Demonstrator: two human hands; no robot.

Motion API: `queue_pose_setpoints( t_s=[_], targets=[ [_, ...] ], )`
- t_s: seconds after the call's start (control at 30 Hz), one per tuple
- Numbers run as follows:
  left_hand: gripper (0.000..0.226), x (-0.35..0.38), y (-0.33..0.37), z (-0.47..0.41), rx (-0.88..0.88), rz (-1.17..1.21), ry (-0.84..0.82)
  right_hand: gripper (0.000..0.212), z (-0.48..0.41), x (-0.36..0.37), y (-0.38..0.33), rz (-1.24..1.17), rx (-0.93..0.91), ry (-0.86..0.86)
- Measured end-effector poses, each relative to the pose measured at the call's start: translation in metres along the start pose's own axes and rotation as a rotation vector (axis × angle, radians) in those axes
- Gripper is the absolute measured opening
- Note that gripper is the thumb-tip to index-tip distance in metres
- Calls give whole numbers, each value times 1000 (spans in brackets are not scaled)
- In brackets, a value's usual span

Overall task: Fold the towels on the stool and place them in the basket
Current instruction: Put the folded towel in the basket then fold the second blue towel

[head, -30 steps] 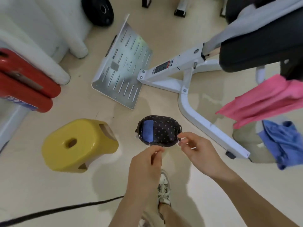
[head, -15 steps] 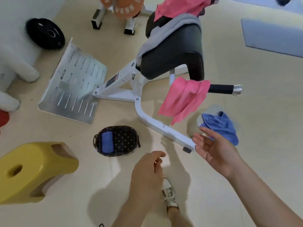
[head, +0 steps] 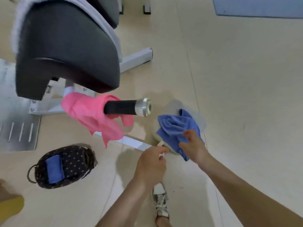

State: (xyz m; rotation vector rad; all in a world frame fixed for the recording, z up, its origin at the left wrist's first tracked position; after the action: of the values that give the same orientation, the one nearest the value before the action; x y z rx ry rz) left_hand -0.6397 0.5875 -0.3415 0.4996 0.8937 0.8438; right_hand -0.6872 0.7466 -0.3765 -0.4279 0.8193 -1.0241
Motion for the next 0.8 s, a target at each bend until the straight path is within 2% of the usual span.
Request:
queue_pose_setpoints(
  t_s=[0.07,0.13,0.17,0.2,0.23,0.27,0.3,0.4,0.43,0.57,0.6,0.67,0.73,0.8],
  targets=[
    [43,42,-11,-36,-54,-49,-115,33,-40,-9,54,181,-46,-30],
    [48,78,-24,-66,-80,-92,-192,19,-78,-9,113,449,-103,-7],
    [51,94,-30,-78,-95,-106,-230,17,-90,-7,139,514,-62,-61],
    [53,107,-37,-90,-101,-123,-258,21,-91,0,150,609,11,-183],
    [54,118,-40,-101,-94,-141,-277,30,-97,-1,160,733,94,-190],
    [53,129,-45,-114,-67,-160,-281,40,-96,-6,158,879,110,-144],
    [53,136,-44,-126,-31,-194,-277,49,-95,-5,155,937,95,-171],
    [56,160,-48,-159,-10,-254,-316,58,-120,18,178,795,29,-340],
    [56,167,-48,-168,-46,-184,-335,57,-127,22,184,781,0,-323],
    [54,175,-62,-196,-410,466,-215,51,-142,29,194,768,-78,-235],
    [50,178,-64,-200,-465,590,-167,48,-142,28,195,786,-72,-232],
    [35,176,-59,-202,-466,702,-89,40,-140,15,186,809,-53,-163],
    [15,167,-49,-195,-427,775,-6,35,-132,4,175,637,-18,-57],
    [4,147,-40,-178,-406,818,104,33,-113,-7,162,365,26,-12]
  ],
)
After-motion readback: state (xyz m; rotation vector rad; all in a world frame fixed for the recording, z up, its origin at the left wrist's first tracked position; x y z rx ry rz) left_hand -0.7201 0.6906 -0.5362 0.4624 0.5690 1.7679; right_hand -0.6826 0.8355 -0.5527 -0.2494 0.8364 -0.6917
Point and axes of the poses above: each hand's wrist, its own z-axis away from the middle knuckle, its own x-axis out of the palm, y = z × x, the point moved 7 cm from there along -z, towards the middle knuckle, and after that the axes turned 2 degrees about -z, right-handed, at the moved point
